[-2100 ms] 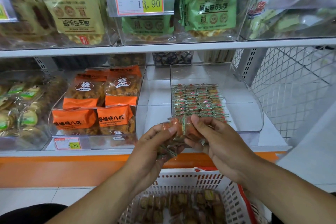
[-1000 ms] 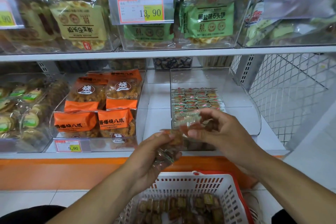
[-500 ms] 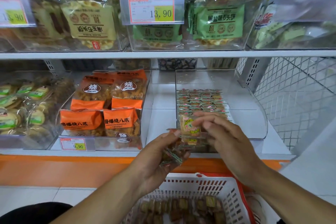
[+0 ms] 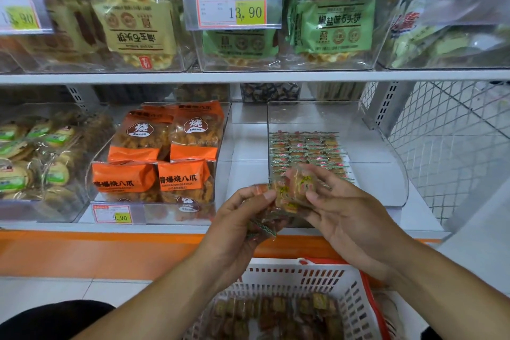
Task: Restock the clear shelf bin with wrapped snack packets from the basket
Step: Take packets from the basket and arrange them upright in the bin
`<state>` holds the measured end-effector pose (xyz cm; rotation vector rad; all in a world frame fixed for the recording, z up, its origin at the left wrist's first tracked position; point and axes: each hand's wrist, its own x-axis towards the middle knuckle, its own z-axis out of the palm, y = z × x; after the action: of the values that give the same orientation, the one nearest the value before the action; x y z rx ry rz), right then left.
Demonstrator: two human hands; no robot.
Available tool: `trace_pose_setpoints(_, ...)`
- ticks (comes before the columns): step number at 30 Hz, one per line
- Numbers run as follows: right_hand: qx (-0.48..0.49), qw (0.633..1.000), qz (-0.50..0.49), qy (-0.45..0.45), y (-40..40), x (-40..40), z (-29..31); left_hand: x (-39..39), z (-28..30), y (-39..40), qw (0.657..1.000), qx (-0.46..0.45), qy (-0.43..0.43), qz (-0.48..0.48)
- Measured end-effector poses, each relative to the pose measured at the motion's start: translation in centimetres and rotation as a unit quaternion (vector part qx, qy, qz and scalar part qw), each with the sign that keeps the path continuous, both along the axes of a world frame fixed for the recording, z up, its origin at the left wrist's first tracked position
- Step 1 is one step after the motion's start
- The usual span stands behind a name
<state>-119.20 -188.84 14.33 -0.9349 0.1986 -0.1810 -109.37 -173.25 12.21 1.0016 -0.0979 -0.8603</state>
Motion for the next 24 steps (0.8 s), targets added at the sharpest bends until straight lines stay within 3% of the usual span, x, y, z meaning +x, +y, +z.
trace_pose_setpoints(7, -0.066, 0.986, 0.063, 0.137, -0.5, -0.6, 1.1, -0.1, -0.4, -0.1, 0.994, 0.031, -0.095, 0.041)
trace_pose_setpoints(13, -0.011, 0.987, 0.046, 0.151, -1.0, -0.9, 1.7, -0.6, -0.1, -1.2, 0.984, 0.035, -0.143, 0.099)
trace_pose_setpoints(19, -0.062, 0.987, 0.022, 0.147, -3.1, -0.9, 3.1, -0.9, 0.9, -3.4, 0.971, 0.057, -0.179, 0.145)
trace_pose_setpoints(22, -0.145, 0.984, -0.024, 0.101, -5.3, -1.3, 4.4, -0.7, 0.9, -4.1, 0.973, 0.069, -0.172, 0.141)
trace_pose_setpoints(23, -0.234, 0.965, -0.066, 0.099, -6.2, -1.3, 4.6, -0.5, 0.8, -4.1, 0.974, 0.073, -0.167, 0.139)
trace_pose_setpoints(24, -0.363, 0.916, -0.121, 0.117, -7.4, -1.3, 4.7, -0.4, 0.7, -4.1, 0.974, 0.078, -0.165, 0.133)
